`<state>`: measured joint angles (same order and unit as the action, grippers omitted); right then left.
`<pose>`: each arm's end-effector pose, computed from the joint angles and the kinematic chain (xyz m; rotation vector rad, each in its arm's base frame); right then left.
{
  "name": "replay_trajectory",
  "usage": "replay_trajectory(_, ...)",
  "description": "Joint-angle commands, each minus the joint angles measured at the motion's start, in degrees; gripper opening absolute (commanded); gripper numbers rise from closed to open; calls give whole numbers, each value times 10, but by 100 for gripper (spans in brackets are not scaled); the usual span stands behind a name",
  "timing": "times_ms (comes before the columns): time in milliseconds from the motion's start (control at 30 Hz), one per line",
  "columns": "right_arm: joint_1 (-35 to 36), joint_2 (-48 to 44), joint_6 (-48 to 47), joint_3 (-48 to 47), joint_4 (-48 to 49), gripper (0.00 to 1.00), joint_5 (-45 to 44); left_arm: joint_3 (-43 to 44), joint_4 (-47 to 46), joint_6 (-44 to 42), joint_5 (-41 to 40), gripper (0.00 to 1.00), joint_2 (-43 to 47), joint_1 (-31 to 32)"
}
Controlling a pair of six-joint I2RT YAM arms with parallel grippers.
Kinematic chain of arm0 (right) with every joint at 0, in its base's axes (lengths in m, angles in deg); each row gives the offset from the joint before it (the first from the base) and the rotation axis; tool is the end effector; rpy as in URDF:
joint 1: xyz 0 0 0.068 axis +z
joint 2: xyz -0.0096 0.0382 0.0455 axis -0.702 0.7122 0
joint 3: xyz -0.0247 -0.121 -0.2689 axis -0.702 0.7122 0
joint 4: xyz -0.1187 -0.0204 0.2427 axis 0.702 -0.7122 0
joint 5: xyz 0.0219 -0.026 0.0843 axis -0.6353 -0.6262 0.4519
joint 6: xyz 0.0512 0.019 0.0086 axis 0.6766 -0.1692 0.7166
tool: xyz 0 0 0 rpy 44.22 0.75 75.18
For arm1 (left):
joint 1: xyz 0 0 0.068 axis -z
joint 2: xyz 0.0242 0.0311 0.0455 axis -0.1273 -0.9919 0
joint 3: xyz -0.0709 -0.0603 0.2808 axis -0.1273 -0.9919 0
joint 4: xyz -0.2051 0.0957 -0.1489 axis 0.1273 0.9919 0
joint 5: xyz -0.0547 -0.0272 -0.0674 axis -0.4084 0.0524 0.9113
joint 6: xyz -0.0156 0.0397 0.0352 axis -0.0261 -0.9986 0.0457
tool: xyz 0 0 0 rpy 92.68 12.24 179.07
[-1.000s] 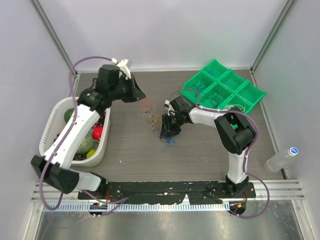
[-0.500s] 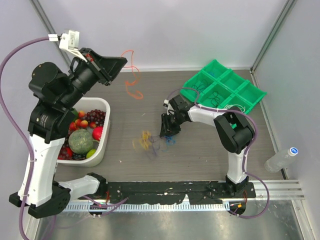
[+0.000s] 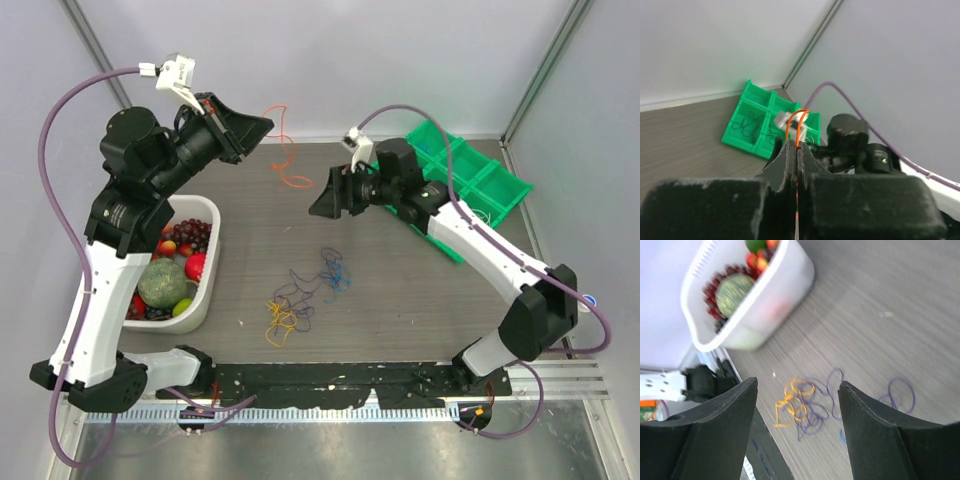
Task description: Untangle the cables
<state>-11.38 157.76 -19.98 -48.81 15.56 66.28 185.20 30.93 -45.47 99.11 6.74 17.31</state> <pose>0.2967 0.2165 0.3621 -0.5956 2.1323 1.0773 0.1911 -0.0987 0.5855 0.1227 1.5597 -0.9980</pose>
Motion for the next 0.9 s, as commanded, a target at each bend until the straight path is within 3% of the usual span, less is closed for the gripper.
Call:
replay_trajectory(0, -44, -34, 95, -13, 120, 71, 43, -13, 2, 21, 9, 0, -5, 1)
replay_trajectory(167, -60, -56, 168, -10, 262, 72, 115, -14, 45, 45, 28, 0, -33, 2)
replay_trajectory(333, -61, -78, 159, -30, 248, 72, 75, -28, 65, 60, 62, 0, -48, 1)
replay_trajectory(867, -21, -65, 153, -40, 263, 72, 111, -82, 27, 120, 123, 0, -49, 1)
